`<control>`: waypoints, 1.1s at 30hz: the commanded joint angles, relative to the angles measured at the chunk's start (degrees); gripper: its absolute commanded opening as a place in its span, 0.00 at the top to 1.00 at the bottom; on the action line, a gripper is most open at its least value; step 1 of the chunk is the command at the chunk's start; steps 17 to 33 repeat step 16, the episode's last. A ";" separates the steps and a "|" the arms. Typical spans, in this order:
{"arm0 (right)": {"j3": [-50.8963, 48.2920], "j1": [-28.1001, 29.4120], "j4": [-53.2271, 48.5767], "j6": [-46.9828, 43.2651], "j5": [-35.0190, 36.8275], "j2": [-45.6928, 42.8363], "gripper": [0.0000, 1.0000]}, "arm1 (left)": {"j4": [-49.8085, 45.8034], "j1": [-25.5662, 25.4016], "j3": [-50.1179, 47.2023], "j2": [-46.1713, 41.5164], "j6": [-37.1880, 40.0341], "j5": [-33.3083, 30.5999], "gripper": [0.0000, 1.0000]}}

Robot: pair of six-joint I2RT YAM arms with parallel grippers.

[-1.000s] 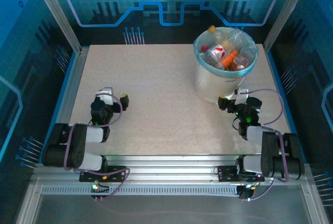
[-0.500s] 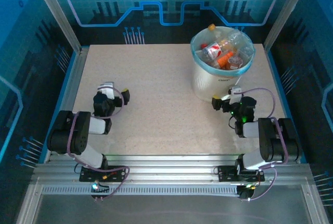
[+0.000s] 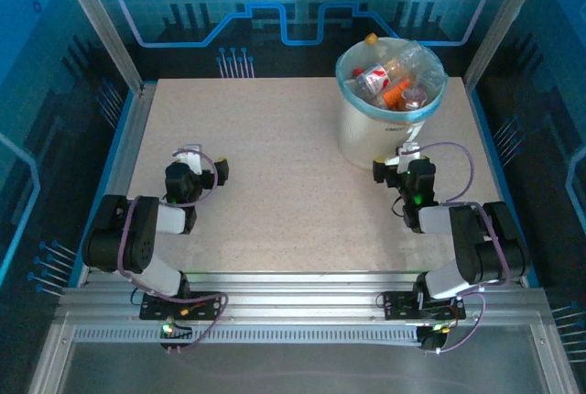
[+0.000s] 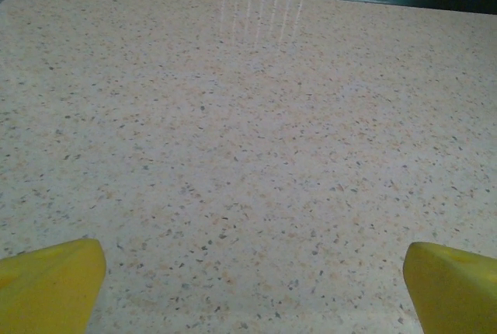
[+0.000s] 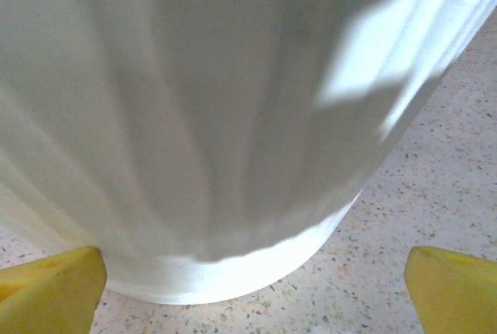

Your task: Put the plastic bottles in the bin

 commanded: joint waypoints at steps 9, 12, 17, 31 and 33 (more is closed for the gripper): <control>1.14 -0.11 -0.05 -0.20 3.80 0.46 0.00 | -1.30 0.15 1.63 -0.77 0.88 2.68 0.01; 1.12 -0.16 -0.05 -0.16 3.81 0.46 0.00 | -1.35 0.15 1.65 -0.77 0.88 2.63 0.01; 1.13 -0.17 -0.05 -0.19 3.76 0.44 0.00 | -1.17 -0.66 1.55 -0.77 1.31 0.27 0.01; 1.13 -0.17 -0.05 -0.19 3.76 0.44 0.00 | -1.17 -0.66 1.55 -0.77 1.31 0.27 0.01; 1.13 -0.17 -0.05 -0.19 3.76 0.44 0.00 | -1.17 -0.66 1.55 -0.77 1.31 0.27 0.01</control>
